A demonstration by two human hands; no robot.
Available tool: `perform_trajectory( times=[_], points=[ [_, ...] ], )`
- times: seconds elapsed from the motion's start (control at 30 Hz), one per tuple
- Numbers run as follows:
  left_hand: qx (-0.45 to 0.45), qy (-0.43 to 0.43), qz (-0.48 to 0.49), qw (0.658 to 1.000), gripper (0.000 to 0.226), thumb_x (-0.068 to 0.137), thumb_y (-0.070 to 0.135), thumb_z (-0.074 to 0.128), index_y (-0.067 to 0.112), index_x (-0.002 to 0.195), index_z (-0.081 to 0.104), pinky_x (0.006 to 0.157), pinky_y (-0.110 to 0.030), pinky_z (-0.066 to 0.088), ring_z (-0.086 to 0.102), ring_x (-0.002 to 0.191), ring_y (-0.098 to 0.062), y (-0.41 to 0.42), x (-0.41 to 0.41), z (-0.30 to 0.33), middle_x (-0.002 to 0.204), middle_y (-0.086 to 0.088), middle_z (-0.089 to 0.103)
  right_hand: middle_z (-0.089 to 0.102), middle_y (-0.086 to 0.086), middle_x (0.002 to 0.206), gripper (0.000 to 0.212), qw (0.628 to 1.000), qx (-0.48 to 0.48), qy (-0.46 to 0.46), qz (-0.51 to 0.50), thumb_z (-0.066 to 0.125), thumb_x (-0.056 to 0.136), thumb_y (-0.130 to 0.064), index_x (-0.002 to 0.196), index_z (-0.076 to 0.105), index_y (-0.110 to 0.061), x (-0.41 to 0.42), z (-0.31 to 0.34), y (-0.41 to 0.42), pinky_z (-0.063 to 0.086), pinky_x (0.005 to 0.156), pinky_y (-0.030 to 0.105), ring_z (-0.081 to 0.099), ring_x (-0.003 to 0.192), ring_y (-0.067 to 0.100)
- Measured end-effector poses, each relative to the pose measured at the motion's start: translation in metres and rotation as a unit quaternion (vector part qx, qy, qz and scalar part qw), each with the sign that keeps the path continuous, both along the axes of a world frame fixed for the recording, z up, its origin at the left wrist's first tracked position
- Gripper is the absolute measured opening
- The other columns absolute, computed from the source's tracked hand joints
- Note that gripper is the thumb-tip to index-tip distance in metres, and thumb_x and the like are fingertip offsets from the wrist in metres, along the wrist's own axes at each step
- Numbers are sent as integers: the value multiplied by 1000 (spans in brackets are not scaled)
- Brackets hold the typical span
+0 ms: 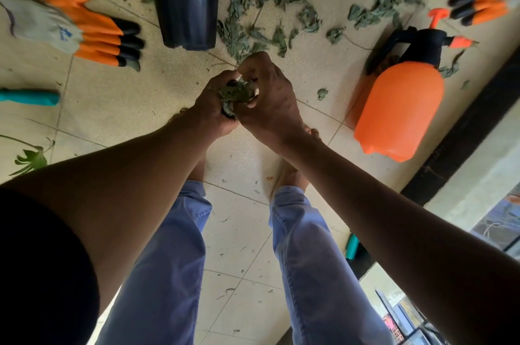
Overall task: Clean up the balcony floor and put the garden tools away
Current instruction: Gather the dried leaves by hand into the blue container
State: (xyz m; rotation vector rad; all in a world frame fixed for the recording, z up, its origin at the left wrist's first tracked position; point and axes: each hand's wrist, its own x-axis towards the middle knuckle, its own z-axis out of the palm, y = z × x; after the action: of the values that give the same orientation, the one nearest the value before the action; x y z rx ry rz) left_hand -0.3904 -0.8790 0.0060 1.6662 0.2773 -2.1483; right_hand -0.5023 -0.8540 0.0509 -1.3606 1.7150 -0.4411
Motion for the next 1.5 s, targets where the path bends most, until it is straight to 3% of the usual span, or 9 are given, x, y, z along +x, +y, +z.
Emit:
perform_trajectory(
  times=[0.2, 0.4, 0.6, 0.8, 0.9, 1.1, 1.27, 1.4, 1.5],
  points=[
    [-15, 1, 2, 1000, 63, 108, 17, 43, 8, 50, 66, 42, -20, 50, 65, 45, -15, -4, -8, 7, 51, -4, 63, 66, 3, 93, 16, 997, -78, 11, 21, 72, 75, -4, 90, 72, -9, -6, -4, 6, 51, 77, 31, 61, 90, 16],
    [30, 23, 2, 999, 34, 107, 31, 46, 11, 85, 61, 60, -23, 53, 65, 63, -14, -4, -8, 4, 70, -1, 61, 62, 5, 95, 10, 990, -103, 99, 8, 77, 83, -15, 90, 82, -20, -5, -16, 15, 47, 73, 28, 57, 92, 24],
    [38, 3, -24, 999, 46, 103, 29, 53, 15, 59, 59, 49, -18, 49, 59, 47, -13, -5, -11, 3, 51, 2, 55, 67, -7, 83, 23, 980, -47, 147, 128, 52, 81, -28, 85, 75, -23, -3, -20, 14, 42, 75, 32, 51, 83, 19],
    [40, -9, -22, 999, 29, 99, 33, 61, 17, 75, 62, 62, -22, 50, 58, 65, -13, -2, -10, -7, 76, 2, 55, 71, -4, 78, 18, 986, -29, 145, 76, 60, 91, -31, 85, 74, -22, -8, -18, 20, 42, 71, 27, 55, 84, 19],
    [30, 12, -10, 999, 46, 102, 31, 53, 14, 60, 62, 54, -20, 48, 57, 54, -14, 3, -12, -10, 59, 0, 57, 69, -8, 79, 8, 987, -7, 161, -10, 68, 85, -32, 89, 67, -25, -6, -22, 22, 52, 63, 32, 62, 83, 19],
    [33, 24, 23, 999, 29, 96, 32, 63, 13, 75, 62, 74, -25, 46, 60, 67, -15, 12, -14, -16, 71, -2, 61, 54, -4, 92, 28, 982, 20, 183, -44, 69, 84, -33, 102, 53, -19, 3, -26, 30, 32, 56, 28, 51, 81, 16],
    [37, 6, 38, 999, 24, 95, 26, 63, 14, 74, 61, 52, -20, 43, 53, 56, -11, 13, -12, -30, 61, -1, 57, 60, -8, 82, 23, 994, -37, 32, -93, 62, 80, -15, 102, 56, -13, -5, -30, 40, 50, 55, 32, 58, 69, 11],
    [69, -30, 49, 996, 28, 96, 24, 68, 20, 76, 49, 36, -14, 30, 49, 48, -7, 11, -4, -42, 61, 2, 49, 62, -3, 100, 35, 980, -8, 143, -142, 57, 77, -5, 111, 60, -15, -47, -70, 53, 51, 69, 29, 58, 89, 13],
    [70, -24, 40, 996, 29, 96, 25, 68, 21, 74, 50, 34, -14, 29, 48, 47, -6, 13, 1, -50, 65, 3, 48, 55, 6, 116, 52, 947, 66, 243, -199, 55, 71, 3, 119, 59, -15, -84, -97, 55, 32, 69, 19, 48, 102, 20]
  ],
)
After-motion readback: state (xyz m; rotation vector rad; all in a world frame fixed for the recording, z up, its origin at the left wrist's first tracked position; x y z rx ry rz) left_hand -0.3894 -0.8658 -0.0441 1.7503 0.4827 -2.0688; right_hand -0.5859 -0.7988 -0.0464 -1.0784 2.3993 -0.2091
